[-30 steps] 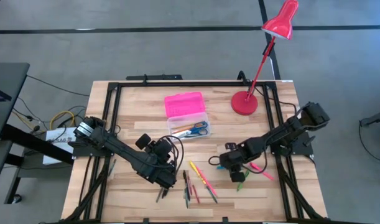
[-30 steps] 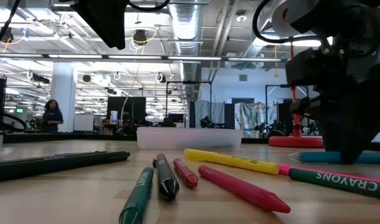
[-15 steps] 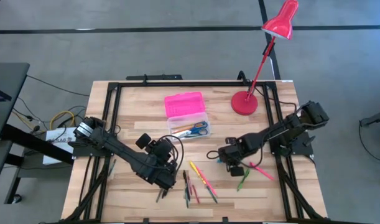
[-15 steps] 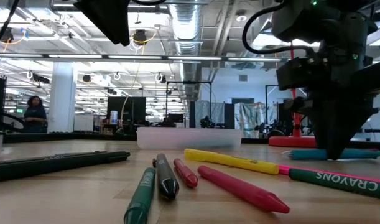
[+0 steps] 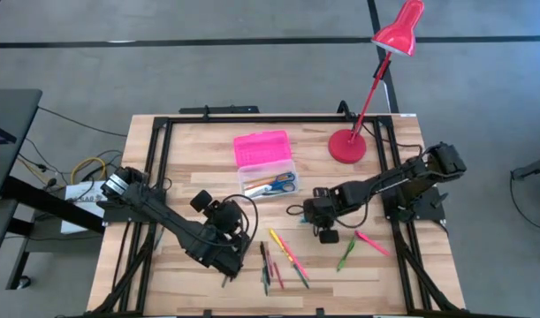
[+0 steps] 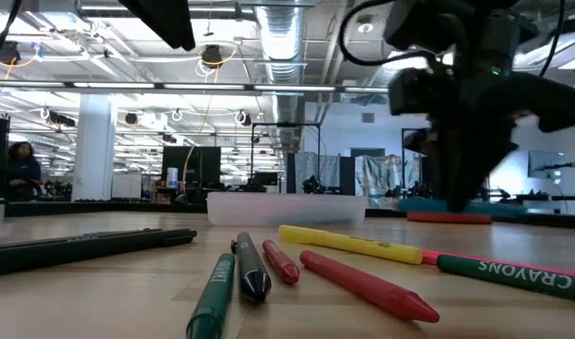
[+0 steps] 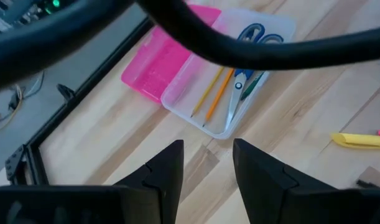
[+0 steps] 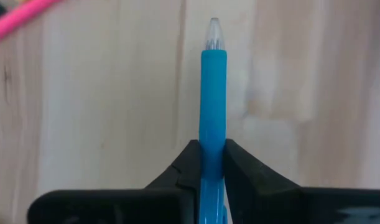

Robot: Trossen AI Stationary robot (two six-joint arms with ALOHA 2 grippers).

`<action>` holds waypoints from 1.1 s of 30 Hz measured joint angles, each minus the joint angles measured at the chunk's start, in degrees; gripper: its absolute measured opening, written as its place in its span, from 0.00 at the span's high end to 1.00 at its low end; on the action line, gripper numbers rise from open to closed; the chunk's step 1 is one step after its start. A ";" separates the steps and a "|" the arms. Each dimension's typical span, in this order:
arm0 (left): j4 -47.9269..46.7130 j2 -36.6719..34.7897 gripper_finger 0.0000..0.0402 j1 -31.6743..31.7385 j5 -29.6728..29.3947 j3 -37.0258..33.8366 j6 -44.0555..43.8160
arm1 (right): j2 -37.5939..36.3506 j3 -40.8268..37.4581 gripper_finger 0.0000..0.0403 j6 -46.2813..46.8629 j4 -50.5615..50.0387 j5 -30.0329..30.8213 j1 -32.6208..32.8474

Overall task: Pick & place school supplies into a supply box
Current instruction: Put the blue pen into the pink supply box

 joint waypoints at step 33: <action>-0.36 -2.71 0.67 -3.59 -4.23 0.00 0.99 | 24.54 38.22 0.90 -23.28 -6.79 0.50 -21.16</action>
